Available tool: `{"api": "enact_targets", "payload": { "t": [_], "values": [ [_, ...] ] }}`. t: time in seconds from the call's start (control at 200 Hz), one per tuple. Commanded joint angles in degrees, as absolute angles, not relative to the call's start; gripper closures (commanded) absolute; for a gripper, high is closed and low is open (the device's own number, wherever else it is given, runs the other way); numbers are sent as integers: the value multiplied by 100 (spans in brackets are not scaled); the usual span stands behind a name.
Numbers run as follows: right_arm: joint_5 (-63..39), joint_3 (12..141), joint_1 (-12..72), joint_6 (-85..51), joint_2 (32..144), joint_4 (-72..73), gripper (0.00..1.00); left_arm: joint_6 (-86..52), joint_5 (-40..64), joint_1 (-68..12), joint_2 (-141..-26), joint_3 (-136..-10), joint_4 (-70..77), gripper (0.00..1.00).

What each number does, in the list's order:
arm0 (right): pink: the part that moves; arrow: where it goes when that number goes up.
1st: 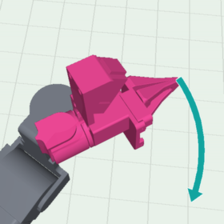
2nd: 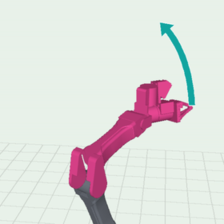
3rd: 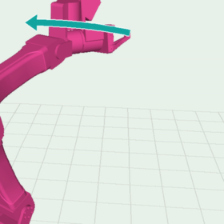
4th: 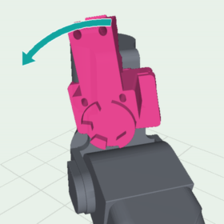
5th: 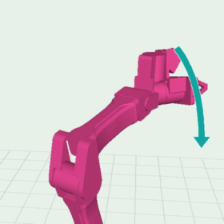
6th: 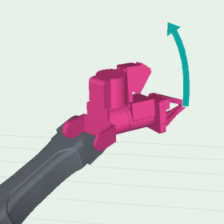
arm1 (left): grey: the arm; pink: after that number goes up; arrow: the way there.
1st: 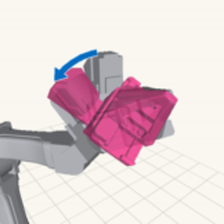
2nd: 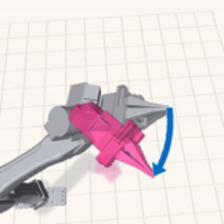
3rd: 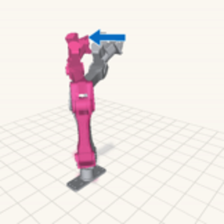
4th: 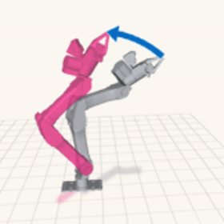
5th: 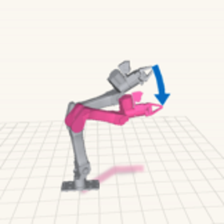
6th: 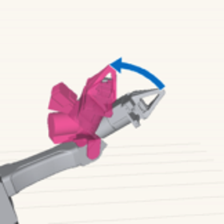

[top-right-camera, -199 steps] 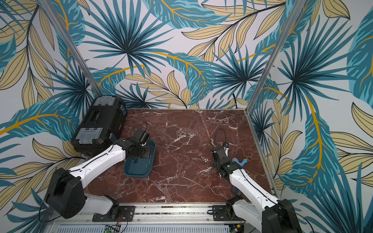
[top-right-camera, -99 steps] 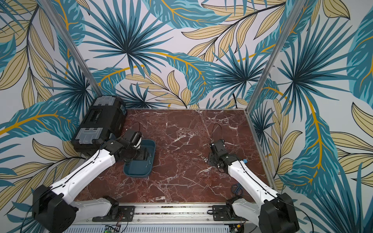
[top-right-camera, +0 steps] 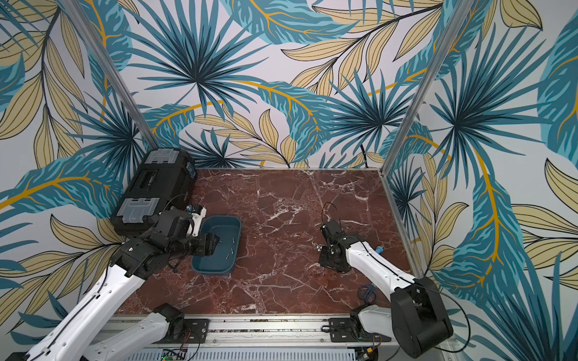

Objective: Put the screws on the desktop into the storage box
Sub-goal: Place the screw in the storage box, then pick up the screw from the center of the board.

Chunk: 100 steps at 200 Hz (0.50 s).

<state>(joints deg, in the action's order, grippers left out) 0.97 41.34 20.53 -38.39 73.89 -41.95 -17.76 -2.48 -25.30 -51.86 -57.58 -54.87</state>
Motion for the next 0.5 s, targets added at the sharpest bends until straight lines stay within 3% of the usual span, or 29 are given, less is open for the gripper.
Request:
{"api": "enact_targets", "payload": {
  "t": [0.0, 0.496],
  "values": [
    [-97, 4087, 2087, -3920, 7576, -4118, 63, -1688, -311, -2523, -5152, -5581, -5378, 22],
    [-230, 4223, 2145, -3932, 8396, -3771, 72, -1707, -449, -2529, -5206, -5590, -5410, 22]
  ]
}}
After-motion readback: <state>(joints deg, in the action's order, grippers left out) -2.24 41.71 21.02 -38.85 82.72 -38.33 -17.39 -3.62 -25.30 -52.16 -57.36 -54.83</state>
